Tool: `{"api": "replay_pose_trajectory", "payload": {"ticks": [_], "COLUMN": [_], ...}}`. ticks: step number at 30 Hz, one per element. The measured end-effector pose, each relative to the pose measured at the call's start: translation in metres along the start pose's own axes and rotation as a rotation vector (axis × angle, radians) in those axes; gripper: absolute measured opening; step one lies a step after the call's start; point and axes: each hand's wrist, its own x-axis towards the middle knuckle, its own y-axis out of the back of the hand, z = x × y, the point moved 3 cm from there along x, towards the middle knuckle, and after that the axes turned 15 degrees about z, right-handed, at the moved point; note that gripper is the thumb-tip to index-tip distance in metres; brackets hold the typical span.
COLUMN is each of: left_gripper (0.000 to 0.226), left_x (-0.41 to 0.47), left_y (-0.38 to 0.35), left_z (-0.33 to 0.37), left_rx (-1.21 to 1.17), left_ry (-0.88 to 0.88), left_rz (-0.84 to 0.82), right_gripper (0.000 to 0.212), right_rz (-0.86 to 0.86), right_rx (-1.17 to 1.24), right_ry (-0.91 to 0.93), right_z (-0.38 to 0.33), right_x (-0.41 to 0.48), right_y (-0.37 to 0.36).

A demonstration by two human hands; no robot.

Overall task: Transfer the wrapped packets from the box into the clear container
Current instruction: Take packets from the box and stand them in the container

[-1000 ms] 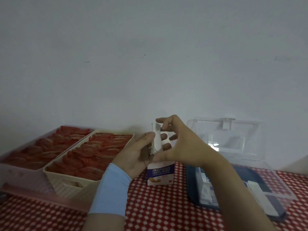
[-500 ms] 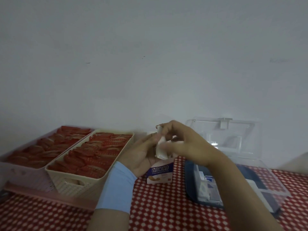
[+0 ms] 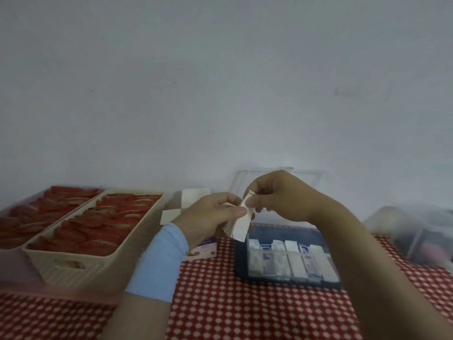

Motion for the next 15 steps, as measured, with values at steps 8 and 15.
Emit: {"api": "replay_pose_trajectory", "payload": {"ticks": [8, 15], "left_gripper": [0.005, 0.015], "left_x": [-0.003, -0.001], "left_y": [-0.025, -0.048], "left_z": [0.01, -0.005], "left_rx": [0.401, 0.631], "left_ry": [-0.311, -0.382], "left_rz": [0.334, 0.239], "right_gripper": [0.005, 0.008], "right_rz": [0.163, 0.153], "right_rx": [0.087, -0.127], "right_ry": [-0.164, -0.242], "right_z": [0.014, 0.042], "right_x": [-0.019, -0.019], "right_y": [0.017, 0.035]}}
